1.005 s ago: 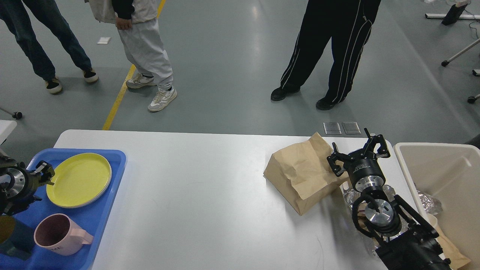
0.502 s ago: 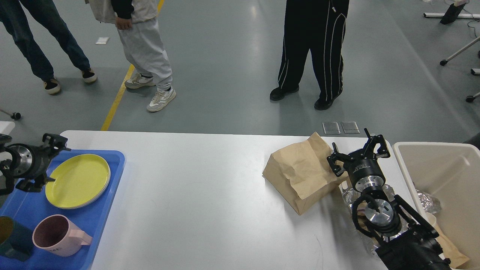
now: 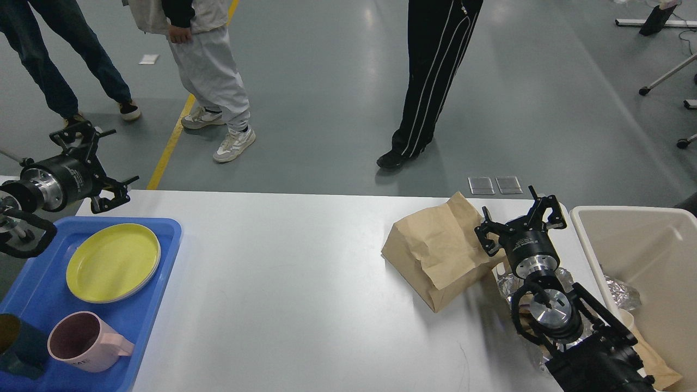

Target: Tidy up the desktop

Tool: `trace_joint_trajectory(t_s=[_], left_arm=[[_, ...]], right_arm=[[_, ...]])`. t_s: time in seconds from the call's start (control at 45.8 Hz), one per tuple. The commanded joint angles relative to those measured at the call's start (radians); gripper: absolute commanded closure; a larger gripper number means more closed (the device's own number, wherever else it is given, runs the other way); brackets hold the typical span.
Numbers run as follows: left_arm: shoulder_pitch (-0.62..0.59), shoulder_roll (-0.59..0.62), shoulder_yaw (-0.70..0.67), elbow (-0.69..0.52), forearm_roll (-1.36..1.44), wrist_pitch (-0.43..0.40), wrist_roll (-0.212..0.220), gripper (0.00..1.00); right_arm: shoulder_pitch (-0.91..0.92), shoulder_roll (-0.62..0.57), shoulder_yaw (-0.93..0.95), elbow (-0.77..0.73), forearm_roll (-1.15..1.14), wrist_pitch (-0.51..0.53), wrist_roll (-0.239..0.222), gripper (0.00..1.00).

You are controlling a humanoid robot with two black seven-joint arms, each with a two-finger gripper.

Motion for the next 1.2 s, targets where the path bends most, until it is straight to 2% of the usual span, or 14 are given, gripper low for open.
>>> trace_joint_trajectory(t_s=[0.0, 0.087, 0.197, 0.24, 0.262, 0.371, 0.502, 0.59, 0.83, 0.961, 1.092, 1.179], left_arm=[[0.076, -0.079, -0.196, -0.001, 0.118, 0.003, -0.106, 0.04], [0.115, -0.137, -0.277, -0.009, 0.135, 0.003, -0.189, 0.04], [0.184, -0.225, -0.400, -0.017, 0.146, 0.005, -0.334, 0.04], [0.202, -0.252, -0.435, -0.018, 0.169, 0.006, -0.370, 0.04], [0.213, -0.263, -0.455, -0.021, 0.189, 0.008, -0.374, 0.04], [0.334, -0.350, -0.636, -0.121, 0.356, 0.015, -0.373, 0.04], [0.447, -0.449, -0.851, -0.222, 0.577, 0.040, -0.331, 0.04], [0.484, -0.499, -0.964, -0.238, 0.625, 0.039, -0.315, 0.04], [0.491, -0.527, -0.984, -0.227, 0.625, 0.025, -0.336, 0.04], [0.492, -0.581, -0.986, -0.225, 0.634, 0.026, -0.373, 0.04], [0.478, -0.576, -1.013, -0.222, 0.614, 0.028, -0.347, 0.04], [0.481, -0.578, -1.041, -0.221, 0.577, 0.028, -0.281, 0.04]], right_arm=[[0.000, 0.000, 0.000, 0.000, 0.000, 0.000, 0.000, 0.00], [0.000, -0.001, 0.000, 0.000, 0.000, 0.000, 0.000, 0.00], [0.000, 0.000, 0.000, 0.000, 0.000, 0.000, 0.000, 0.00], [0.000, 0.000, 0.000, 0.000, 0.000, 0.000, 0.000, 0.00], [-0.002, 0.000, 0.000, 0.000, 0.000, 0.000, 0.000, 0.00], [0.000, 0.000, 0.000, 0.000, 0.000, 0.000, 0.000, 0.00], [0.000, 0.000, 0.000, 0.000, 0.000, 0.000, 0.000, 0.00], [0.000, -0.001, 0.000, 0.000, 0.000, 0.000, 0.000, 0.00], [0.000, -0.001, 0.000, 0.000, 0.000, 0.000, 0.000, 0.00], [0.000, -0.001, 0.000, 0.000, 0.000, 0.000, -0.001, 0.00], [0.000, -0.001, 0.000, 0.000, 0.000, 0.000, 0.000, 0.00], [0.000, 0.000, 0.000, 0.000, 0.000, 0.000, 0.000, 0.00]])
